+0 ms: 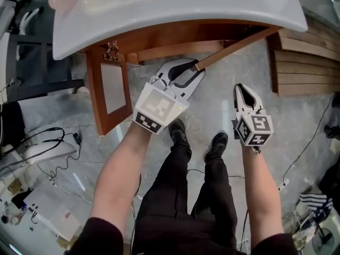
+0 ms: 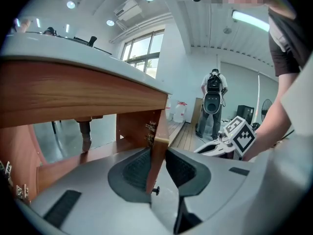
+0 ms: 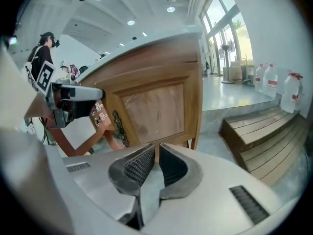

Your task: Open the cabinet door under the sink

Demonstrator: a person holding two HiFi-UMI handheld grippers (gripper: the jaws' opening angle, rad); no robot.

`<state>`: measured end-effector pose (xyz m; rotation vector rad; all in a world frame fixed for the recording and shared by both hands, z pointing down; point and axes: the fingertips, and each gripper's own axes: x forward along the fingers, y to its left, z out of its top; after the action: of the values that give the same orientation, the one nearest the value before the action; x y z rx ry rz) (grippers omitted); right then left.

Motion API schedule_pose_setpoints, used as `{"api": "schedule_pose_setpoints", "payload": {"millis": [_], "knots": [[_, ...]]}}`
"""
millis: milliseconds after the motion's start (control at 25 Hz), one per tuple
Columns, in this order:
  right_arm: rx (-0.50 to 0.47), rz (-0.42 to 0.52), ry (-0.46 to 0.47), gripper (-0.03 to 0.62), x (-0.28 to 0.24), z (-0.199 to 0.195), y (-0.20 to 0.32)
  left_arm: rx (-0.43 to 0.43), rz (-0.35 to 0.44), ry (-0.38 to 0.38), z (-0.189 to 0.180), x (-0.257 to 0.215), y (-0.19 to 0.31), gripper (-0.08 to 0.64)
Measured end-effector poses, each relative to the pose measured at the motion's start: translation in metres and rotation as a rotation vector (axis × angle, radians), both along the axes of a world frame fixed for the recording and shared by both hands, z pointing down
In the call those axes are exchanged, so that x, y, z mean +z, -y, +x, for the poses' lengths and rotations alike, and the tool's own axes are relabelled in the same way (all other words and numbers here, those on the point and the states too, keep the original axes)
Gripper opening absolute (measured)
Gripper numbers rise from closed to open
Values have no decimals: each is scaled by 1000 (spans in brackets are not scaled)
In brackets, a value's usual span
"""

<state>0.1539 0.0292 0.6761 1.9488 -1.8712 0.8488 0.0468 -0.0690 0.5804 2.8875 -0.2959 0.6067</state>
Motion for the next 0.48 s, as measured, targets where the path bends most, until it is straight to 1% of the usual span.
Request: {"api": "schedule_pose_setpoints", "payload": {"millis": [80, 200, 480], "knots": [[12, 27, -14, 35, -12, 16, -14, -20, 4, 18, 3, 1, -9, 100], [24, 60, 0, 32, -27, 28, -30, -65, -2, 24, 7, 1, -22, 100], [-34, 79, 18, 28, -46, 37, -66, -136, -16, 36, 15, 1, -58, 101]]}}
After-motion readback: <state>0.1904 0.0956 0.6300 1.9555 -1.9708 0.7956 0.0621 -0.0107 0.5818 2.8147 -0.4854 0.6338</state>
